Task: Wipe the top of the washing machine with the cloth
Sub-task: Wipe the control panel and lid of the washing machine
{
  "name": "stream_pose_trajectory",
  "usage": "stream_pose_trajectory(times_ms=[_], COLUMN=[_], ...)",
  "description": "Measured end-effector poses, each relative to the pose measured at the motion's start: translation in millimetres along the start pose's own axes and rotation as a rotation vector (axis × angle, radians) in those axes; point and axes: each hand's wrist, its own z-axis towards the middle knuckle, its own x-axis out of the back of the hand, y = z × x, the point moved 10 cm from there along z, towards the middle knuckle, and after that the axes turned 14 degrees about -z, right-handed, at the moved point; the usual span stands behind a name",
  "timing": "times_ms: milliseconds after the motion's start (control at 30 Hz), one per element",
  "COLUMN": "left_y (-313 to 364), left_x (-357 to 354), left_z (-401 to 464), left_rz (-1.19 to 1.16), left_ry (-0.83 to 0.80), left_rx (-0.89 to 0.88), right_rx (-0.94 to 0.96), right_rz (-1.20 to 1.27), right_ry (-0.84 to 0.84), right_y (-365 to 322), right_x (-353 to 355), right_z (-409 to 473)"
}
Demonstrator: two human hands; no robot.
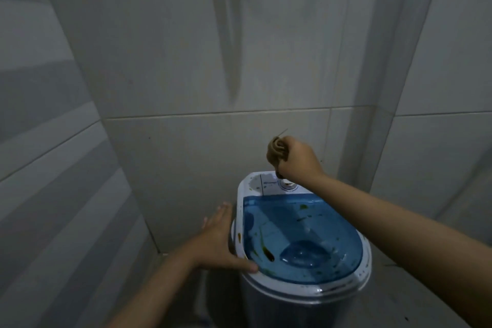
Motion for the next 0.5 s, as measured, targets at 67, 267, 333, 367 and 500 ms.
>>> stream_pose_trajectory(times_ms=[67,267,333,367,500], left_y=[-15,-43,-46,-48,-49], left_x=[-14,-41,-43,-44,-47], left_z=[2,14,20,22,27], left_rz=[0.057,0.041,0.04,0.04,0.034], left_ry=[-0.061,-0.126,-0.128,-0.127,-0.108], left_rx=[0.022,-0.007,-0.036,-0.043,-0.074], right_rx=[0.071,0.168,0.129,0.124,0.189], right_rz=[-0.076,-0.364,-0.431,-0.435,-0.467], right_ry=[0.022,-0.184,-0.27,-0.282,-0.302], right_y=[-8,-17,-14,-15,-23], right_x=[-17,-91,-112,-120,-130], right_z=[6,15,14,14,15])
